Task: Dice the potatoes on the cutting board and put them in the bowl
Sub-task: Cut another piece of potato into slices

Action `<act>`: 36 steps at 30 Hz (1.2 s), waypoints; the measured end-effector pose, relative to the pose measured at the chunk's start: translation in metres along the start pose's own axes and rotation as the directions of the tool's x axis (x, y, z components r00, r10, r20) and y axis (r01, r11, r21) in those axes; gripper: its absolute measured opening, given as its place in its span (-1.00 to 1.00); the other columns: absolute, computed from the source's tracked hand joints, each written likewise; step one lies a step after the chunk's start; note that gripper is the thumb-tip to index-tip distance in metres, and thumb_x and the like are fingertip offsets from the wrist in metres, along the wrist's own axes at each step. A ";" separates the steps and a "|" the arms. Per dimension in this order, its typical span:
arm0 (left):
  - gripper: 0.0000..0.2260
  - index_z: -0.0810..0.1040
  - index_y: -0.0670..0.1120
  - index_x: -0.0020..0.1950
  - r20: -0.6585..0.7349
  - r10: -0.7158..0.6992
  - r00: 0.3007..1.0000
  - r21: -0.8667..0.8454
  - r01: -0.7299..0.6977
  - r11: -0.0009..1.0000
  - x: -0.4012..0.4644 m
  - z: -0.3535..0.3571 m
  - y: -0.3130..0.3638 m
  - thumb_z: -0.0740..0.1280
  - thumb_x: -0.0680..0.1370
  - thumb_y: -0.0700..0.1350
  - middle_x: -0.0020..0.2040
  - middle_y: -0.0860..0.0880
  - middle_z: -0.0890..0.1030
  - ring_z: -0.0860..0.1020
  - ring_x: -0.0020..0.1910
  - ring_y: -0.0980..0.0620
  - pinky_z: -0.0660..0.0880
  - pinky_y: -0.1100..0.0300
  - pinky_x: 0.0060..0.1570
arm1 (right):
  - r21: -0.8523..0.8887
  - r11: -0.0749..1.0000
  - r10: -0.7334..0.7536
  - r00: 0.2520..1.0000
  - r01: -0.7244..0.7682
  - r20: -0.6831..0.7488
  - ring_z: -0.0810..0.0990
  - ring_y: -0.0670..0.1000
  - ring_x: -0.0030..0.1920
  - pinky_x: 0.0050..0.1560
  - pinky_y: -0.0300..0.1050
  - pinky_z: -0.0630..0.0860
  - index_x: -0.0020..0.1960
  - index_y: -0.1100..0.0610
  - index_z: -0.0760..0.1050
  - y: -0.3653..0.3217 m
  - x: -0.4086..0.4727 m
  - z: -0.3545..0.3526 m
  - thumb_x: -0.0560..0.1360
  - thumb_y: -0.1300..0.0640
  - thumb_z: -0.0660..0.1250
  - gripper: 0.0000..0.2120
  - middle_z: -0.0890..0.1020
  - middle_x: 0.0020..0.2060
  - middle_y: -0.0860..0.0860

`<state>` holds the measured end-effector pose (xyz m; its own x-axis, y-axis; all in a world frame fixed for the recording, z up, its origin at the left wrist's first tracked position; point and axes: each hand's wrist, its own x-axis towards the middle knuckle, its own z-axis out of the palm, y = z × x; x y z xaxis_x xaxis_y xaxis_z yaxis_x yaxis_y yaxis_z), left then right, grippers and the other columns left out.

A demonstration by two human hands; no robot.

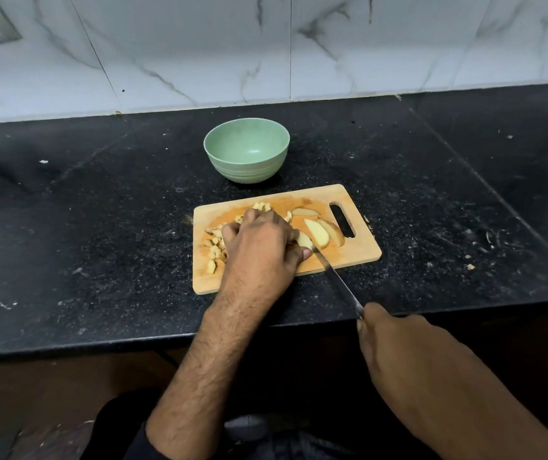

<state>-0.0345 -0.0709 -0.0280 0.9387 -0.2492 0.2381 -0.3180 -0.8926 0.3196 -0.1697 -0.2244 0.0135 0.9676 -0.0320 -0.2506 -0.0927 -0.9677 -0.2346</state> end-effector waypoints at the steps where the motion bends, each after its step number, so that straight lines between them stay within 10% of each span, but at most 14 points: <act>1: -0.69 0.63 0.11 0.21 -0.003 0.005 1.000 -0.005 -0.005 1.000 -0.001 0.001 -0.001 0.39 0.52 0.19 0.16 0.19 0.51 0.27 0.18 0.15 0.04 0.10 0.05 | 0.005 1.000 0.002 1.000 -0.002 0.019 0.49 -0.11 -0.29 -0.27 -0.16 0.46 -0.02 -0.08 0.21 0.001 -0.002 -0.002 0.70 -0.11 -0.10 -0.79 0.49 -0.24 -0.07; 12: -0.71 0.54 0.07 0.18 -0.101 0.099 0.990 0.002 -0.100 0.995 -0.011 0.009 -0.011 0.26 0.57 0.19 0.15 0.16 0.49 0.30 0.25 0.11 0.10 0.04 0.19 | 0.021 0.999 -0.034 0.980 0.039 -0.194 0.49 -0.06 -0.29 -0.25 -0.07 0.50 -0.11 -0.06 0.23 -0.008 0.018 -0.005 0.67 -0.15 -0.08 -0.73 0.46 -0.33 -0.07; 36: -0.74 0.56 0.05 0.18 -0.101 0.063 0.993 -0.060 -0.070 0.996 -0.006 0.010 -0.010 0.35 0.55 0.13 0.08 0.16 0.43 0.29 0.24 0.10 0.10 0.04 0.26 | -0.125 0.990 -0.067 0.995 0.057 -0.078 0.43 0.06 -0.19 -0.22 -0.06 0.33 0.25 0.05 0.38 -0.021 0.055 0.002 0.69 0.09 0.03 -0.78 0.36 -0.30 -0.05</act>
<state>-0.0357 -0.0640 -0.0419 0.8983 -0.2660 0.3496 -0.3901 -0.8490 0.3565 -0.1153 -0.2058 0.0029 0.9870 0.0134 -0.1599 -0.0074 -0.9916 -0.1289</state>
